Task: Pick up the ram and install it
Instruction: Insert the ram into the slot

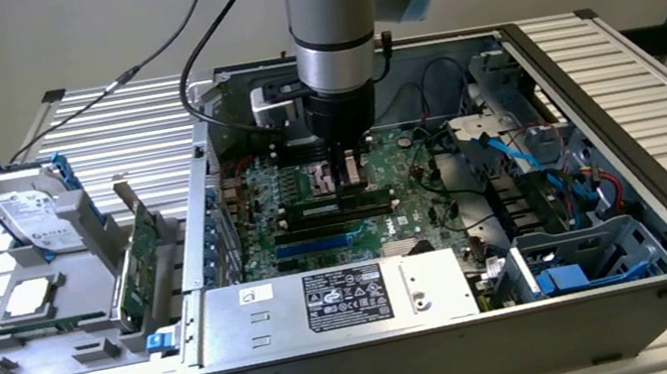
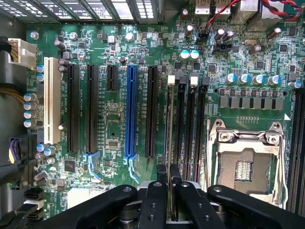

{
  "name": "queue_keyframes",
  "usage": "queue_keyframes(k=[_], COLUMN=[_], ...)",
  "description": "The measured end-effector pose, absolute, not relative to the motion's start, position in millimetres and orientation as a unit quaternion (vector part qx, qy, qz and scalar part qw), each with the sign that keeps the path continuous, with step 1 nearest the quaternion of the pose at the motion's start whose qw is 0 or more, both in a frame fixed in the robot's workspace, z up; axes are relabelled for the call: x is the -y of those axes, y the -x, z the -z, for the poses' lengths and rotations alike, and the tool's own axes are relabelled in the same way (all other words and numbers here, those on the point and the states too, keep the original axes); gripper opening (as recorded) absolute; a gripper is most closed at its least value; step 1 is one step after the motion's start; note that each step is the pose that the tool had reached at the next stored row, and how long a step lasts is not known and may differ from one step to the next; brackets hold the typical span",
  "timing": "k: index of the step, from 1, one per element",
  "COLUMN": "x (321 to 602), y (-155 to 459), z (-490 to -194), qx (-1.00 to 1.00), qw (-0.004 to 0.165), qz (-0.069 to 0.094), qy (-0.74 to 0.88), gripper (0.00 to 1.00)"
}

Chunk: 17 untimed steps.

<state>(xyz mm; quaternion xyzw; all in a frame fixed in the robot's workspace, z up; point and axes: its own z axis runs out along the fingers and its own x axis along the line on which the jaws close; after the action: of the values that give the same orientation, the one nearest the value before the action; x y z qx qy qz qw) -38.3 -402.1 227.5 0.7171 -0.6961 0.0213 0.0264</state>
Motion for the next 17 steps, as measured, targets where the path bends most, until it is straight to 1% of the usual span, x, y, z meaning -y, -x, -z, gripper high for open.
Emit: queue_keyframes(k=[17], x=[399.7], y=[38.3], z=[-224.1], qx=[0.696], qw=[0.026], qz=[-0.021], qy=[-0.717], gripper=[0.14])
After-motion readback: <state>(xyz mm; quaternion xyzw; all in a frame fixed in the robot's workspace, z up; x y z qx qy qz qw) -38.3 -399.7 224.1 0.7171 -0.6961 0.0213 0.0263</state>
